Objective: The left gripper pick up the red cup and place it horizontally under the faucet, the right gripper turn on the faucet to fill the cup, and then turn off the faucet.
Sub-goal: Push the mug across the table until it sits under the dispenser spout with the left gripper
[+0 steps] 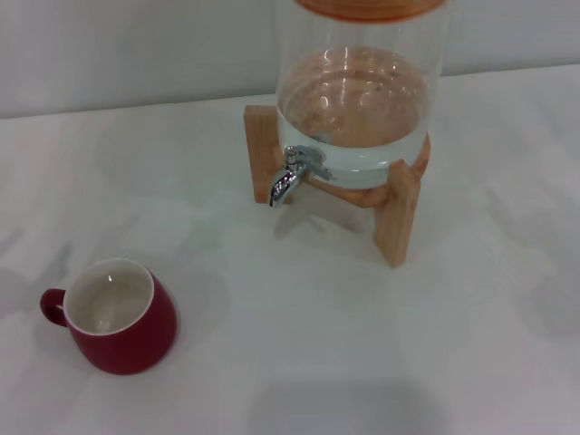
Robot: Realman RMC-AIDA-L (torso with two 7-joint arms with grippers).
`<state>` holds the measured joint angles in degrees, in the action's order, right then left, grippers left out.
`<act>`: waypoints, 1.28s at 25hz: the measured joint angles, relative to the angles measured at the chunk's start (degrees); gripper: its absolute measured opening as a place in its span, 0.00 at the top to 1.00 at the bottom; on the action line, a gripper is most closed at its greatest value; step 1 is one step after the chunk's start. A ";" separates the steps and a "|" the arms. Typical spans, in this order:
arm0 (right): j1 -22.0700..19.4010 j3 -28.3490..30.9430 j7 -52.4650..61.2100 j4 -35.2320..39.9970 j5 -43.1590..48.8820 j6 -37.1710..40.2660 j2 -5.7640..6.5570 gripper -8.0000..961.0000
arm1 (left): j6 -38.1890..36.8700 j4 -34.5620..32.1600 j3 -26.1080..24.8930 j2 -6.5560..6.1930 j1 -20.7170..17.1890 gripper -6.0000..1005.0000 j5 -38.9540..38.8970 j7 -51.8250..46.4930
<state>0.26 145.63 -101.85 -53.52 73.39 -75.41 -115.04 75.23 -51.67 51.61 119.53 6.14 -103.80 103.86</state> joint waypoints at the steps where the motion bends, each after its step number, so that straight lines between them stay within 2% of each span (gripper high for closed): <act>1: -0.01 0.00 0.00 0.00 0.00 0.00 0.00 0.25 | 0.01 0.00 0.03 0.00 0.08 0.16 0.00 0.00; 23: -0.29 0.03 0.04 0.00 0.01 0.00 0.02 0.25 | 0.82 -0.01 0.23 0.00 0.25 0.16 0.01 0.03; 28: -0.27 0.87 0.06 0.00 0.00 0.03 0.06 0.25 | 1.56 -1.20 2.50 0.02 -1.56 0.16 0.01 0.50; 32: -0.26 1.46 0.07 0.00 0.00 0.04 0.07 0.25 | 1.60 -2.39 5.23 0.14 -5.51 0.16 -2.48 2.33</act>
<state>0.00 147.09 -101.78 -53.52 73.39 -75.37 -114.97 76.82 -54.07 56.84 119.67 0.63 -106.28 106.19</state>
